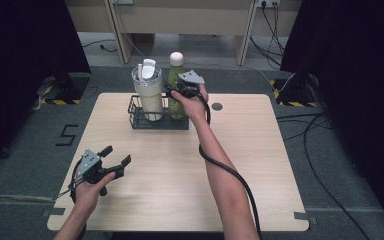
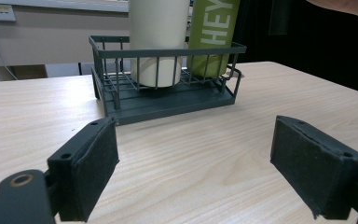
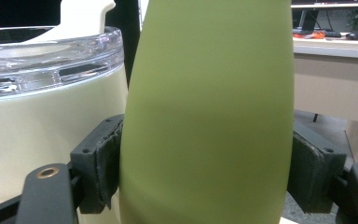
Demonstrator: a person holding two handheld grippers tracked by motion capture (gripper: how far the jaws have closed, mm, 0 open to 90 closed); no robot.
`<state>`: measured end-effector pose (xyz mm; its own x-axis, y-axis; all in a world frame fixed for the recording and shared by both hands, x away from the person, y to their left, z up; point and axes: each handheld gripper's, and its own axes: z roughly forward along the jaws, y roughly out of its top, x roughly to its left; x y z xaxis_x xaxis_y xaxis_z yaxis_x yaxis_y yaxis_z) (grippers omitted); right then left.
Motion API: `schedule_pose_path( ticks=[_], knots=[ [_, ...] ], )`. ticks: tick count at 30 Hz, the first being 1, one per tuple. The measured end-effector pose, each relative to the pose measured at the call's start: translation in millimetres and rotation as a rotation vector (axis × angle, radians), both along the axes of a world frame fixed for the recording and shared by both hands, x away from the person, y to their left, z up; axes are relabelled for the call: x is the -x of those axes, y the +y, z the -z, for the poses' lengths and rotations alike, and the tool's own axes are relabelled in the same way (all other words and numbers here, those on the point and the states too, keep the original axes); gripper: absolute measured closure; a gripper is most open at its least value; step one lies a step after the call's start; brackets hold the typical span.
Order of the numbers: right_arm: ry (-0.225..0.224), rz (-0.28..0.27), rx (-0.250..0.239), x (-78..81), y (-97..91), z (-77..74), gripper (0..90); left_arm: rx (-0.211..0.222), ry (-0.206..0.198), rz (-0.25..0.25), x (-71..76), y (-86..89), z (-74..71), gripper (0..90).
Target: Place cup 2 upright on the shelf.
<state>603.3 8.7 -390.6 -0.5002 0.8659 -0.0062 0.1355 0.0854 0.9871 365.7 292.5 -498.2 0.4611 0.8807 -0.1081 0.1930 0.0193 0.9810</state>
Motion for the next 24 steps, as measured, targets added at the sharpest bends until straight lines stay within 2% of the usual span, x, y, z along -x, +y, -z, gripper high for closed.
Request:
schedule_pose_path(
  ticks=[17, 24],
  knots=[
    [0.003, -0.005, -0.008, -2.0, 1.5, -0.6, 23.2, -0.005, 0.000, 0.004, 0.1, -0.4, 0.3, 14.2],
    [0.005, -0.022, 0.011, -1.0, 3.2, -2.8, 13.3, -0.005, 0.002, 0.004, -0.2, -0.3, 0.9, 14.2]
  ],
)
